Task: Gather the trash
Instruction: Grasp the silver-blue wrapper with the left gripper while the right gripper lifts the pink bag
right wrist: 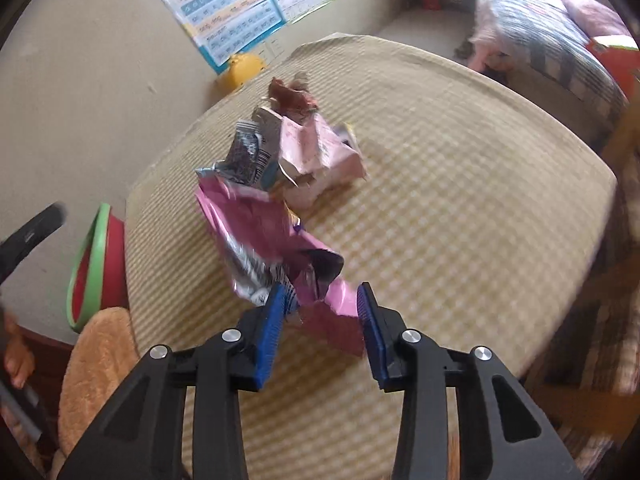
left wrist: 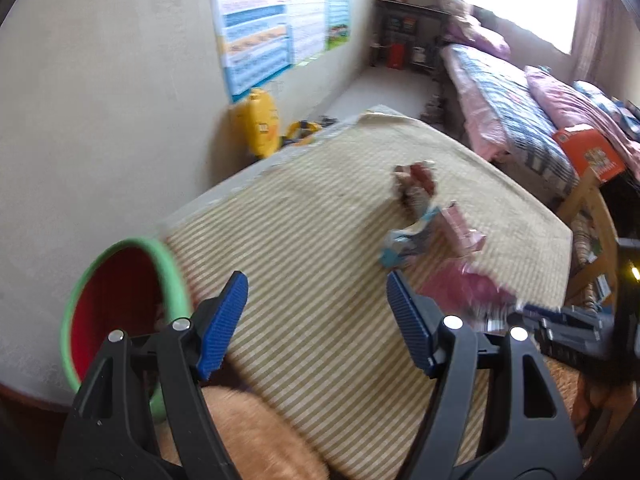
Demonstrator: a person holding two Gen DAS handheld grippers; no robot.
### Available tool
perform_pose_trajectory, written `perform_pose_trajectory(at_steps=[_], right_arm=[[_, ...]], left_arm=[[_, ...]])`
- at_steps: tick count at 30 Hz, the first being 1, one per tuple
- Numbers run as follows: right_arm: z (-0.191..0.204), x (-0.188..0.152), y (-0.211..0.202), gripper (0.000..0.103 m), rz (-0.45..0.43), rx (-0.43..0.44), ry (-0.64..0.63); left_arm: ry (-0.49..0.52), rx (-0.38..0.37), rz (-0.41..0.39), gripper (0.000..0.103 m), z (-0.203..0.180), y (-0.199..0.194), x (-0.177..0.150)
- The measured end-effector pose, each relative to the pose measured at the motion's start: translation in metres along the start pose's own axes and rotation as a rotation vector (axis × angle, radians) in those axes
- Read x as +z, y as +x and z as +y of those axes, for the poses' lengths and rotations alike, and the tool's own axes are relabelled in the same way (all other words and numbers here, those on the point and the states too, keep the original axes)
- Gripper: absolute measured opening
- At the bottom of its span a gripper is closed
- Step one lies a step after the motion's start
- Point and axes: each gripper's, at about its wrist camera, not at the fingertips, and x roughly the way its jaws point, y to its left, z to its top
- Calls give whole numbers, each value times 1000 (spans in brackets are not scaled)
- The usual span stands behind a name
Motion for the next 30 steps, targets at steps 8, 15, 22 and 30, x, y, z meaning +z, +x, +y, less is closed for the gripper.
perform_pose_trajectory(at_steps=[8,15,22,30], right_arm=[[-37,-29,-44,35,-140,-95,138],[-45,-33,-34,35,-108,-58,162],[-51,-36,-33,35,-106,-31,183],[-51,-37,-33,36,-102,-24,182]], left_arm=[[46,-135,121,69,-47,79,23],[126,-108,192,68,-78,132,27],[98,-123,254,25,-72,142,20],[56,-140,164,21,-61,84,7]])
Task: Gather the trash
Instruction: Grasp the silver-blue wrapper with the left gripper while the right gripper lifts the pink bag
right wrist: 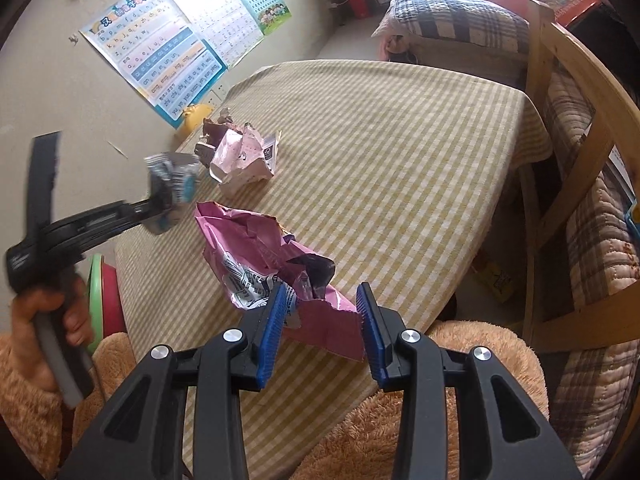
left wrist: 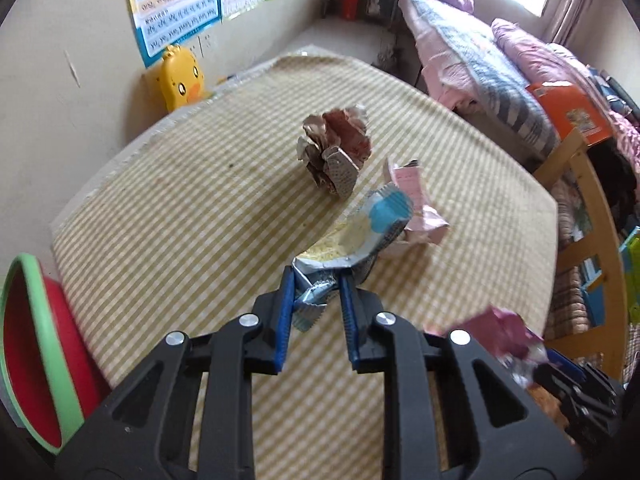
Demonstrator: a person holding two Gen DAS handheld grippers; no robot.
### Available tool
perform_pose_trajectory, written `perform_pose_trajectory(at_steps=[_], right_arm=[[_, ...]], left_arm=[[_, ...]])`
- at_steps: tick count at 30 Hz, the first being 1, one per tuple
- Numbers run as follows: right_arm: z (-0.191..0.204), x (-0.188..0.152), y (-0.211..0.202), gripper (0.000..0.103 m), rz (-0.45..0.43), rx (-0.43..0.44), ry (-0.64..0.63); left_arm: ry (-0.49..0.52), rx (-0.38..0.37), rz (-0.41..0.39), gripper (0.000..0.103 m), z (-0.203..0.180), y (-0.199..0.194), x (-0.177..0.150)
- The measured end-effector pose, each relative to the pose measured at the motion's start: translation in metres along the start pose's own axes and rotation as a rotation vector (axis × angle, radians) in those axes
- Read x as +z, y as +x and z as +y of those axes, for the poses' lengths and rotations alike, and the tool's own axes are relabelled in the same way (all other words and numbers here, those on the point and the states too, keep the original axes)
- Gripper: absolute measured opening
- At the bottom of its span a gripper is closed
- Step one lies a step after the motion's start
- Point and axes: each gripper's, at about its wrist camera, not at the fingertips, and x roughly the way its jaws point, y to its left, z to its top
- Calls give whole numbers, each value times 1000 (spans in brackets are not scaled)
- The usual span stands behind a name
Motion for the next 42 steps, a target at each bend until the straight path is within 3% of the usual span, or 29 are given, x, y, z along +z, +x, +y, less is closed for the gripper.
perform_pose_trajectory(at_steps=[6,14,16,18,20,23,27,32,34,35,36,37,38,40,42], right_arm=[[3,0,2,37,7,-2,-9],[9,-2,3,38,26,16,-24],[13,-3,4,43,30,24,-35],[15,-4,5,58,32,29,-42],[17,-4,6,63,34,29,-53],[19,-4,9,68,44,33,-59],[17,-4,19,72,76,32,-46],[16,-4,27,72,103,24,-39],[17,-4,26,72,93,24,-45],[18,-4,25,67,88,24,-50],[20,-4,25,53,86,22,-58],[22,-5,26,50,91,26,-69],[24,-6,26,34,93,25,-84],[31,-7,27,16,93,23,-118],[36,-8,26,13,87,23,-142]], left_arm=[[21,17,-51,21,0,-38,-17],[-33,58,27,22,25,-37,-49],[-42,62,41,22,29,-34,-55],[-45,67,54,25,32,-31,-60],[-53,64,58,30,33,-29,-62],[-61,55,57,51,34,-26,-63],[-56,45,80,68,32,-16,-68],[-66,50,123,68,35,2,-76],[-72,49,126,47,36,7,-77],[-68,59,137,33,36,10,-78],[-69,59,145,32,36,12,-79],[-79,49,137,31,36,11,-79],[-86,42,132,29,37,9,-79],[-89,33,112,29,37,4,-78],[-90,36,77,28,37,-5,-76]])
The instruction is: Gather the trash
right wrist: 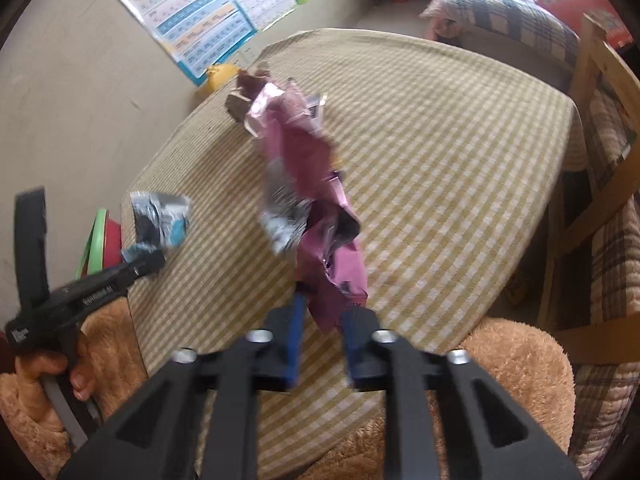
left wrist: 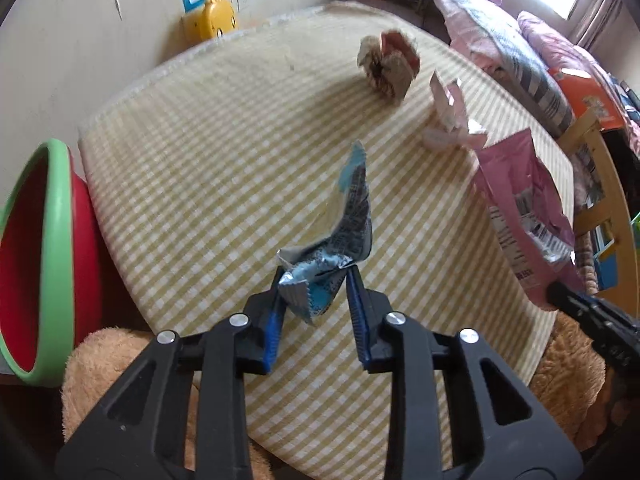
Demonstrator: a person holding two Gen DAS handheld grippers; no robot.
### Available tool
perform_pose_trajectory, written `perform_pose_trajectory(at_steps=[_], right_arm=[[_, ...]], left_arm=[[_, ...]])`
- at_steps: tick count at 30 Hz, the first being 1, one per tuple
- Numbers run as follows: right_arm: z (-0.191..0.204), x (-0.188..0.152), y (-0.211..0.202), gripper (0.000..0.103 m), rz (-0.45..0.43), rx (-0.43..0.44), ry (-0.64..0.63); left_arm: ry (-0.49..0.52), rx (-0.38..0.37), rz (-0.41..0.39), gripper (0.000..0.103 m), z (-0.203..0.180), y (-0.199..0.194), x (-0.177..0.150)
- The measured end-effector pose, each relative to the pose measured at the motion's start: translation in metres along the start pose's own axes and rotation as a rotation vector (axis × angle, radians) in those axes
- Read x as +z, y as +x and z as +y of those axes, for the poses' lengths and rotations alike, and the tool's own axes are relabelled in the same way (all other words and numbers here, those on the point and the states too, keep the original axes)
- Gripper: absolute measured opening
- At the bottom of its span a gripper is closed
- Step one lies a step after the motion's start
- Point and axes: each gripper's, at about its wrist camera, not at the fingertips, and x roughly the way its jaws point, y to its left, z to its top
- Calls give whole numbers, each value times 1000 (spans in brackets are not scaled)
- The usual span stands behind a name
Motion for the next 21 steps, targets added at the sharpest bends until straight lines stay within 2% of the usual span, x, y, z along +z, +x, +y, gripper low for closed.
perform_pose_trajectory(at_steps=[5,8,10,11,12,15,17,19,21], right_arm=[[9,-1,-1,12,-7,3,-44],[10,-1,1,17,14,26,-40],[10,-2,0,37,41,60,-18],[10,-3,-2,60,48,72,-5],[9,-5,-8,67,44,86,9],[4,-6,-23,72,-6,65,24],[-6,0,-31,72,-53,35,72],[-14,10,-34,72,-76,46,110],[-14,19,-36,72,-92,32,101]], left_arm=[[-18,0,-48,28,5,-15,3],[-20,3,-64,28,8,-22,4],[-26,4,-75,28,9,-25,5],[-30,2,-81,28,10,-28,5],[-32,2,-84,28,10,-29,5],[-43,0,-119,28,14,-44,7],[-39,5,-138,28,15,-51,8],[-47,1,-149,28,17,-56,11],[-55,-3,-157,29,18,-58,13]])
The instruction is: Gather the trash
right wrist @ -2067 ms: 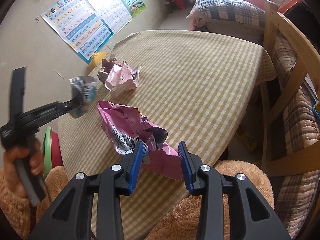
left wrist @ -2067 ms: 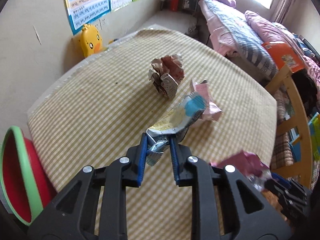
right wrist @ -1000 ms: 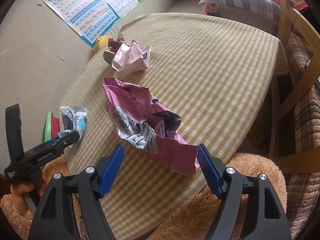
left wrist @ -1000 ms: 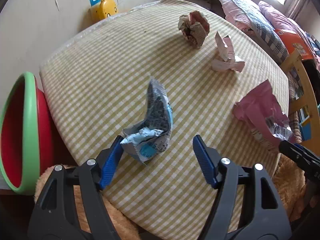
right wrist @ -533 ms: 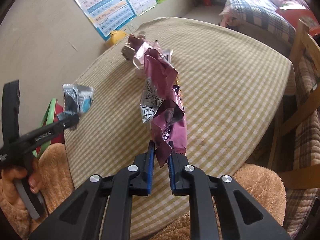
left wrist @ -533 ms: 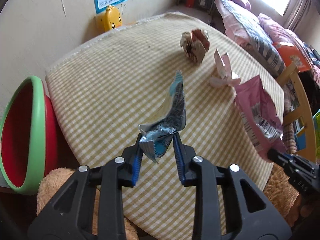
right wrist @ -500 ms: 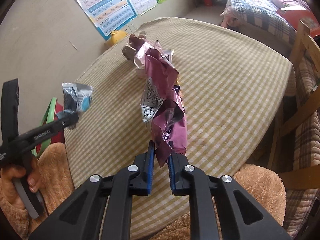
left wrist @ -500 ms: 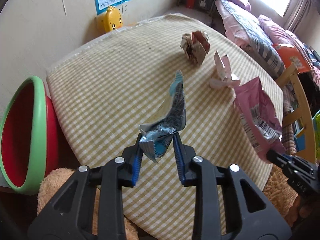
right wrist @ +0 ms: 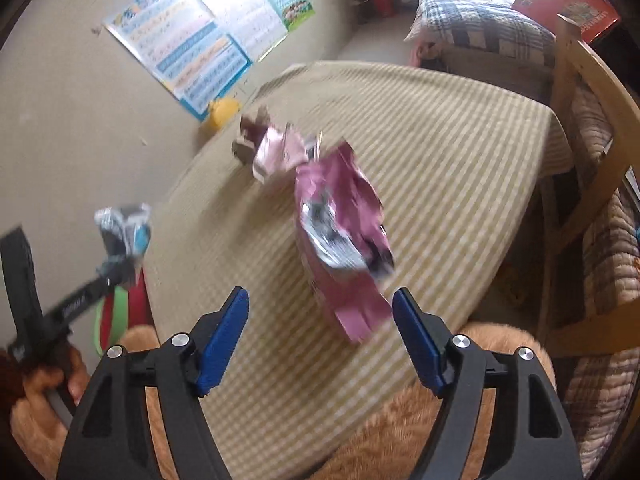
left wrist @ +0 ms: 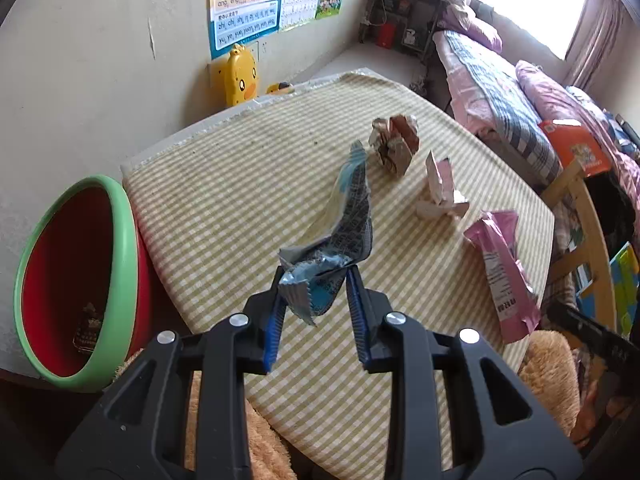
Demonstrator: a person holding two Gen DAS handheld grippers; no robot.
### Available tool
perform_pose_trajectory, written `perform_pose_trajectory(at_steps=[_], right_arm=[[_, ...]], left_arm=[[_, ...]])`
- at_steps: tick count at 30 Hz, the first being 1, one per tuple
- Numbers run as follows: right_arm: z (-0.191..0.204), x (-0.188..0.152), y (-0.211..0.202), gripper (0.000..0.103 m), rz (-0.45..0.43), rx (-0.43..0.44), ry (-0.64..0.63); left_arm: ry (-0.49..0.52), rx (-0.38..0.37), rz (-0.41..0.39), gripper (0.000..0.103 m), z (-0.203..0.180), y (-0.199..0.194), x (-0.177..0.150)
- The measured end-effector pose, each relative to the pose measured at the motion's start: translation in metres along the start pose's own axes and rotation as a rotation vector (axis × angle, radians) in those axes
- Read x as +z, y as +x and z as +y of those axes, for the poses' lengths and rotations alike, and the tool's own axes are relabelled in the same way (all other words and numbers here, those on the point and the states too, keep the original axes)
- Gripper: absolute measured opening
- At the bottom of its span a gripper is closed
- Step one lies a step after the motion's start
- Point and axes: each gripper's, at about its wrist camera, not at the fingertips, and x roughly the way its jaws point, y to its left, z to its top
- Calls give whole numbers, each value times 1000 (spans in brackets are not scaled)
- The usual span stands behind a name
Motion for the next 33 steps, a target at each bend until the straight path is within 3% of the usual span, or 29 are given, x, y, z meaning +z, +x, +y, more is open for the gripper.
perform_pose_trajectory(at_steps=[4,8,14,18,28,29,30,31,33], right_arm=[[0,14,-9,72,-47,-16,-1],[-2,21,-11,80,-58,-30,-8],[10,28,11,81,-22,-80,-56],[15,32,40,82,32,-190,-92],[13,24,67,81,65,-231,-91],[14,23,66,76,59,-235,-95],[15,21,64,59,52,-240,-104],[18,22,63,49,53,-243,-108],[20,21,60,39,48,-236,-107]], left_arm=[[5,-3,-23,28,-2,-8,3],[7,3,-54,29,2,-21,5],[4,14,-78,29,4,-29,5],[10,20,-100,29,5,-38,6],[-10,40,-137,29,19,-52,6],[-13,39,-136,29,20,-52,7],[-17,39,-135,29,22,-52,7],[-20,40,-135,29,23,-52,7],[-24,39,-134,29,23,-51,7]])
